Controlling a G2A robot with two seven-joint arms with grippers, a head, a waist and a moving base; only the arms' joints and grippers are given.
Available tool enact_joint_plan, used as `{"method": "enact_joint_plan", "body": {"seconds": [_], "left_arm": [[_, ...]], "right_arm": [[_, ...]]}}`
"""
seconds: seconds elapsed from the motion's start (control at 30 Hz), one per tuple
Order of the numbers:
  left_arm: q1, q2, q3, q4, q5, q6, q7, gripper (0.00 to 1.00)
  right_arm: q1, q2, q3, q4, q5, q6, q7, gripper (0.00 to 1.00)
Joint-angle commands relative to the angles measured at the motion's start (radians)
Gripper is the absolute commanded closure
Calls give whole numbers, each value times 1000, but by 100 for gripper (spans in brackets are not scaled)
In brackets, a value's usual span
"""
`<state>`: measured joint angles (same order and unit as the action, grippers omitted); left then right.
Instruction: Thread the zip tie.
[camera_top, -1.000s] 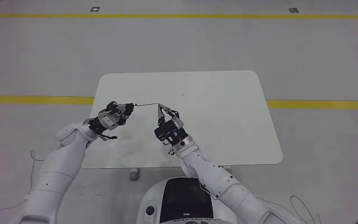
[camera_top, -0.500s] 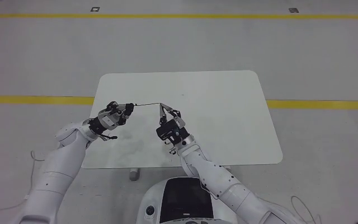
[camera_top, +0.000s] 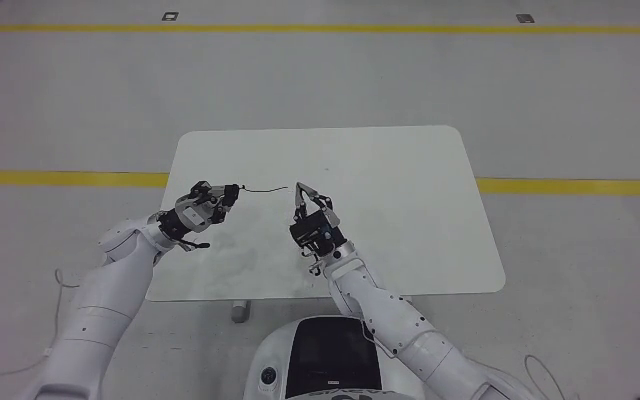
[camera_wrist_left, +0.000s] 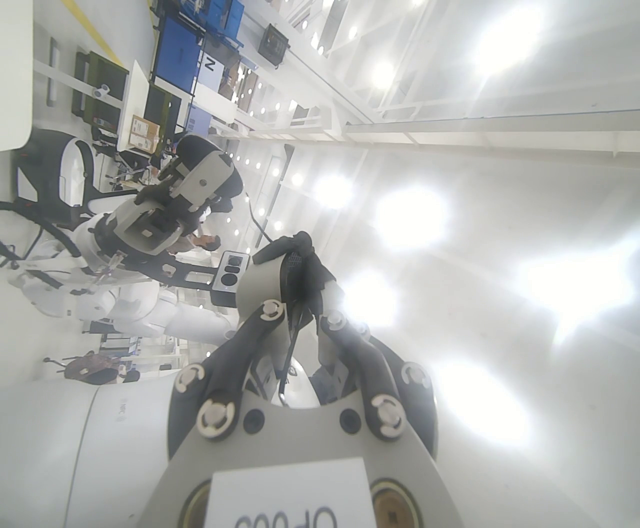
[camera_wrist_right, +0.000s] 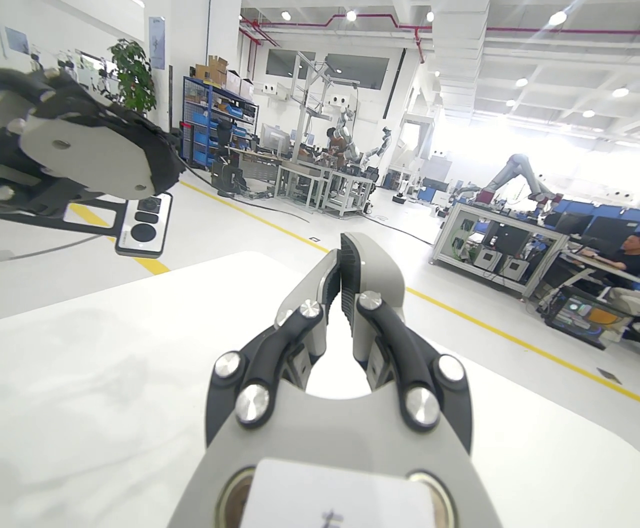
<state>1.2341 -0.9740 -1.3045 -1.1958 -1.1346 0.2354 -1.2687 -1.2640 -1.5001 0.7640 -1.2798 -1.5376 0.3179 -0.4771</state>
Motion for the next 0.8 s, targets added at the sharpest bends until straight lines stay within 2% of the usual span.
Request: {"method": "enact_joint_plan", "body": {"seconds": [0.0, 0.2, 0.33, 0.43, 0.5, 0.53, 0.77], "left_arm": [[0, 0, 0, 0, 0, 0, 0, 100], [0, 0, 0, 0, 0, 0, 0, 100], [6, 2, -1, -19, 15, 8, 30, 100], [5, 10, -12, -17, 50, 35, 27, 100], [4, 13, -14, -14, 62, 55, 28, 100], [1, 14, -15, -16, 78, 46, 27, 100], [2, 14, -15, -18, 81, 40, 32, 100]], "right_arm": [[0, 0, 1, 0, 3, 0, 0, 0], [0, 0, 1, 0, 3, 0, 0, 0], [-9, 4, 26, -9, 22, -43, 21, 0], [-20, 13, 62, -29, 60, -121, 63, 0], [-31, 21, 90, -44, 106, -203, 124, 0], [-31, 26, 105, -53, 106, -231, 144, 0], [-33, 27, 110, -56, 106, -236, 148, 0]]}}
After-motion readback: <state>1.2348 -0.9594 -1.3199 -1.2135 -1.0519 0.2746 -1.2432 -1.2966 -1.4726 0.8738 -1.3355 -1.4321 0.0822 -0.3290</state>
